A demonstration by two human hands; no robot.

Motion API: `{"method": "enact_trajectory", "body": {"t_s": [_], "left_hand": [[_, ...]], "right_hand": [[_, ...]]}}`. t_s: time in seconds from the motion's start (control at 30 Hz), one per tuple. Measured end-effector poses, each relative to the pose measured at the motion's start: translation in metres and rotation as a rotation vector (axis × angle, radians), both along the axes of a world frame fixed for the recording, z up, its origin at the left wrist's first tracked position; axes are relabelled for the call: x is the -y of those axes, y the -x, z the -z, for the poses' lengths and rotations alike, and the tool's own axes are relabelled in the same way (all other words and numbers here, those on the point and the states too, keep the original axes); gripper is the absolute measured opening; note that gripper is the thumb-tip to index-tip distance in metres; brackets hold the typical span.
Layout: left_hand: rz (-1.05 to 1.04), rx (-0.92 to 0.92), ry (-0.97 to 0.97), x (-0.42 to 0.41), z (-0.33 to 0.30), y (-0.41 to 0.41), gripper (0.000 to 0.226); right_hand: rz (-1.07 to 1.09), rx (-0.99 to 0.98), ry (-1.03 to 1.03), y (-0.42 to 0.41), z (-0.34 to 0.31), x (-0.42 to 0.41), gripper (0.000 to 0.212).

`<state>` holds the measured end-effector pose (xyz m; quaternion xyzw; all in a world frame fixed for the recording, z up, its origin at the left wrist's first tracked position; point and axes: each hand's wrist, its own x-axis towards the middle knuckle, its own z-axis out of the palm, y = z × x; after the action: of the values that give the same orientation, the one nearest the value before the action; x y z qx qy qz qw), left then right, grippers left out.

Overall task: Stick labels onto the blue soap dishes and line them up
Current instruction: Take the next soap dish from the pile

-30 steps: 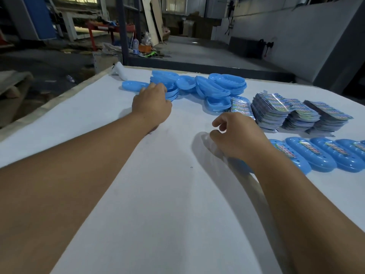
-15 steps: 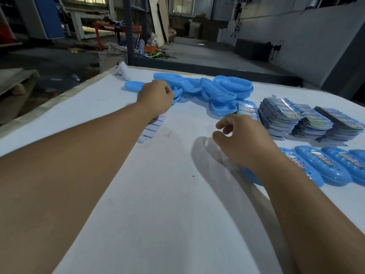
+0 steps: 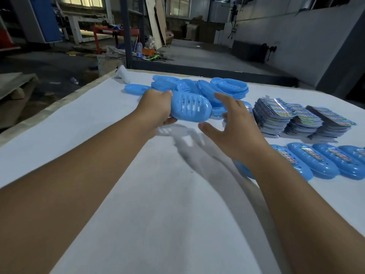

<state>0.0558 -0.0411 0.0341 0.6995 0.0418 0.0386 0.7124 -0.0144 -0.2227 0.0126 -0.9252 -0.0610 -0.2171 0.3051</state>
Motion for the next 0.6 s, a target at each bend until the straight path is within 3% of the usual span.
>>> {"method": "enact_trajectory", "body": {"t_s": [0.2,0.33,0.4,0.5,0.6], "left_hand": [[-0.026,-0.119,0.091,-0.003,0.02,0.033,0.015],[-0.056,-0.119,0.053,-0.005,0.021,0.037,0.019],[-0.086,-0.019,-0.147,-0.005,0.024,0.038,0.023],[-0.092,0.294,-0.674,-0.003,0.035,0.044,0.038],[0.102,0.449,-0.865,0.0,0.039,0.048,0.047]], "right_hand": [[-0.108,-0.055,0.018,0.0,0.004,-0.002,0.055],[-0.116,-0.097,0.062,-0.001,0.008,-0.002,0.06],[-0.112,-0.105,0.081,-0.002,0.009,-0.002,0.06],[-0.089,-0.116,0.139,-0.002,0.012,0.001,0.059],[-0.063,-0.17,0.222,-0.004,0.014,0.004,0.058]]}}
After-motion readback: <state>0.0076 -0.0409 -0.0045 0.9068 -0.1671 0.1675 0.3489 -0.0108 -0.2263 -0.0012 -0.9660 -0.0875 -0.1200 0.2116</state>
